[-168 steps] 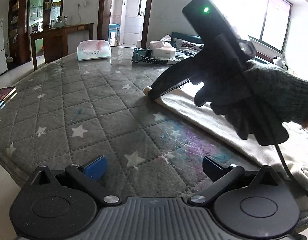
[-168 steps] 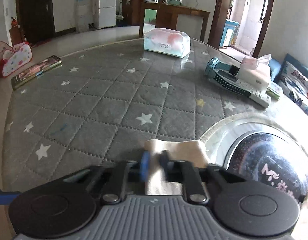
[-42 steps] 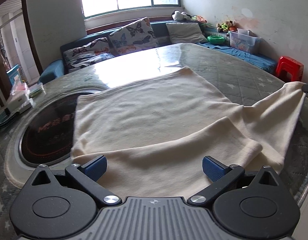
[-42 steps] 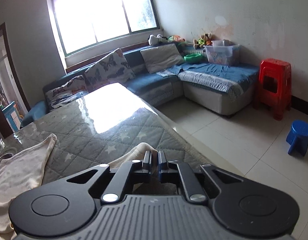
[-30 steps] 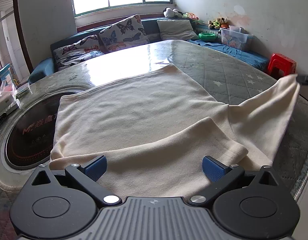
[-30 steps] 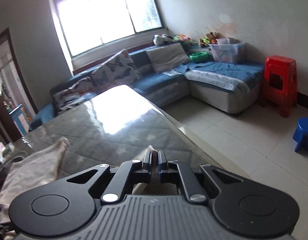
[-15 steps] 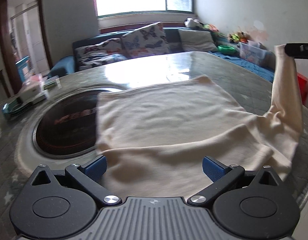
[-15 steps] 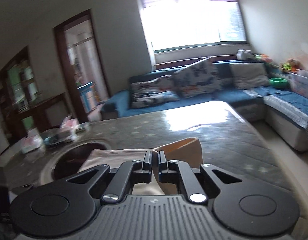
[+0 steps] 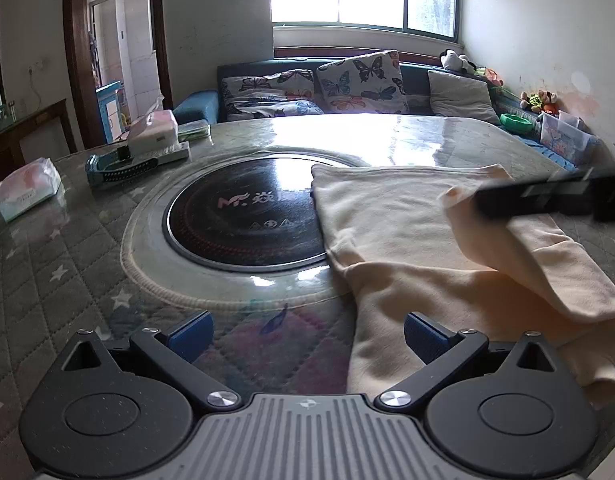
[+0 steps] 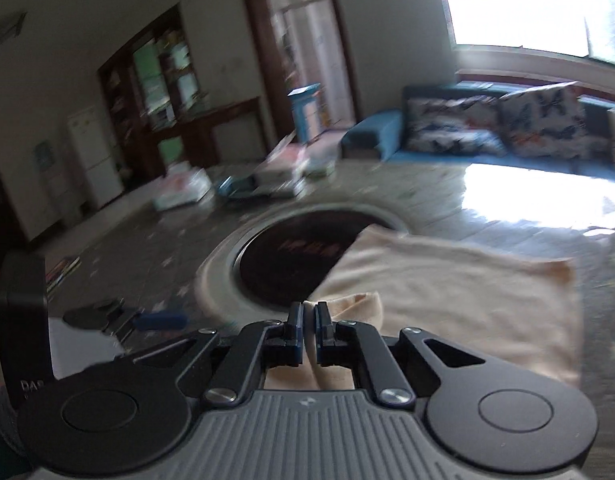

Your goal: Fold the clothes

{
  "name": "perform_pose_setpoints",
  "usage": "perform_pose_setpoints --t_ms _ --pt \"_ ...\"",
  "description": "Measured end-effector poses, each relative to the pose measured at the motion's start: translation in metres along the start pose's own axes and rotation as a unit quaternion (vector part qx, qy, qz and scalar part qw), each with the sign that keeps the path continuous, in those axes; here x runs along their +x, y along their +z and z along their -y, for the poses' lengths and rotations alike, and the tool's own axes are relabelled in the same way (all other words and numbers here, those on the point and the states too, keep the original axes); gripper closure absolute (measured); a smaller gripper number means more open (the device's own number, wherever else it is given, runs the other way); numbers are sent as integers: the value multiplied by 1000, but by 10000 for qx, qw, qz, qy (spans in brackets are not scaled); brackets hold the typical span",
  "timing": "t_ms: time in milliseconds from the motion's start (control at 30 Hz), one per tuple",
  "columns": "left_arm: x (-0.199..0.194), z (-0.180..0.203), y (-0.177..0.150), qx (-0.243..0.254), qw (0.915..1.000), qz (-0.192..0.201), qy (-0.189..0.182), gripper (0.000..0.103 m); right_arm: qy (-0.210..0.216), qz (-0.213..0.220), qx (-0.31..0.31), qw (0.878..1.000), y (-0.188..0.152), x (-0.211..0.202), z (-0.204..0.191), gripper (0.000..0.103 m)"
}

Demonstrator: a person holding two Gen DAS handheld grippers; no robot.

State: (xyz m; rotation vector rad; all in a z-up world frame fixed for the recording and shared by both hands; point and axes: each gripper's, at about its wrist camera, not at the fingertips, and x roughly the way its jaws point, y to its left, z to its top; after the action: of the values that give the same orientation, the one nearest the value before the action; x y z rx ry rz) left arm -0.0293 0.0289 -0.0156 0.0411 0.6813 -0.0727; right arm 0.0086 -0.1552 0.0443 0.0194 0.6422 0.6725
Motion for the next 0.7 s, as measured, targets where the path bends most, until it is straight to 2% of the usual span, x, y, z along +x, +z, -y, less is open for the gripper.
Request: perform_pose_setpoints --t_ms 67,200,233,367,400,433,567,700 --pt "-1 0 -1 -7 10000 29 17 0 237 -219 -42 9995 -5 8 -5 96" --pt "-1 5 0 90 9998 67 137 0 216 -89 -40 9997 -4 -4 -1 90" --pt "0 7 1 121 9997 85 188 0 155 -34 -16 9999 -4 -11 3 84" --pt "3 14 5 144 9990 167 382 0 -328 -7 -87 9994 -8 -37 26 77" --pt "5 15 5 132 9989 174 404 0 -457 -42 -111 9989 -11 -43 31 69" --pt "7 16 6 113 9989 170 417 0 -651 -100 -130 9977 -16 -52 38 65" --pt "14 24 7 92 9984 159 544 0 -1080 -383 -44 9934 -42 -74 59 65" --pt "16 32 9 168 9986 104 486 0 -1159 -614 -30 9914 -70 -82 69 66"
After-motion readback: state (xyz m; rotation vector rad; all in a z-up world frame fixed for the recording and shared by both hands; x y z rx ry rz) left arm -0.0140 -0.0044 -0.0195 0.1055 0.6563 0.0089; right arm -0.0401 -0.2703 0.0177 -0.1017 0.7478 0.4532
